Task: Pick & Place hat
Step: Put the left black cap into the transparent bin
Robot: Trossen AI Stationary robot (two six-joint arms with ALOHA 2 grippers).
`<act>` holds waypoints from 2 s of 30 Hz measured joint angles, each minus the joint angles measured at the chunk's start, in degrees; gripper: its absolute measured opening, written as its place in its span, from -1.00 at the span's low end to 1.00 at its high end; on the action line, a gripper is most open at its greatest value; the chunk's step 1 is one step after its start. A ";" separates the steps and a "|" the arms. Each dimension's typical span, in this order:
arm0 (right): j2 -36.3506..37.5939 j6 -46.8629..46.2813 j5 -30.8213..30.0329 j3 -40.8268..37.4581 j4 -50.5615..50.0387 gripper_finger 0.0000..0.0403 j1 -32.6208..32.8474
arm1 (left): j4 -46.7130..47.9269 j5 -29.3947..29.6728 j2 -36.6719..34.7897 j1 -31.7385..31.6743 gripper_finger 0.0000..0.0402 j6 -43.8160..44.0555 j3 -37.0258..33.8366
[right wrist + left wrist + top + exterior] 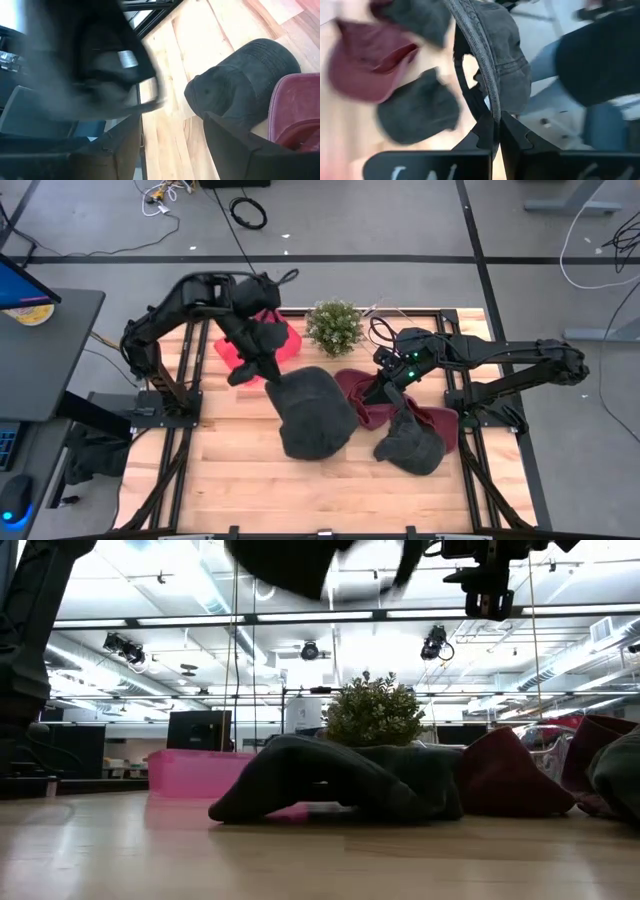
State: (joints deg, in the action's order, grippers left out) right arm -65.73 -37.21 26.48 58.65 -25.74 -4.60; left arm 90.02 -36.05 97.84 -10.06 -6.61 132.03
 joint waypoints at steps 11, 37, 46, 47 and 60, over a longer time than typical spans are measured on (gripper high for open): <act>0.11 1.31 0.07 0.00 -0.45 0.08 0.00 | -4.17 6.94 -2.63 -4.41 -0.94 2.49 2.99; 0.11 6.61 -30.37 0.04 35.23 0.18 -2.53 | -21.57 16.90 -13.24 -16.45 -0.94 13.47 2.66; 0.37 -0.28 -19.08 0.04 40.86 0.87 -7.82 | -21.65 16.91 -14.01 -16.51 -0.94 12.24 2.66; 0.37 0.15 -17.25 0.04 41.66 0.93 -8.09 | -21.67 16.91 -14.01 -16.53 -0.94 12.24 2.66; 0.37 1.18 -12.46 0.04 52.73 0.92 -8.11 | -21.71 16.94 -13.93 -16.51 -0.93 11.97 2.66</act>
State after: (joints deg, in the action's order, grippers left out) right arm -65.36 -36.03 14.02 58.70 26.99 -12.71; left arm 68.31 -19.11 83.92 -26.57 5.36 134.69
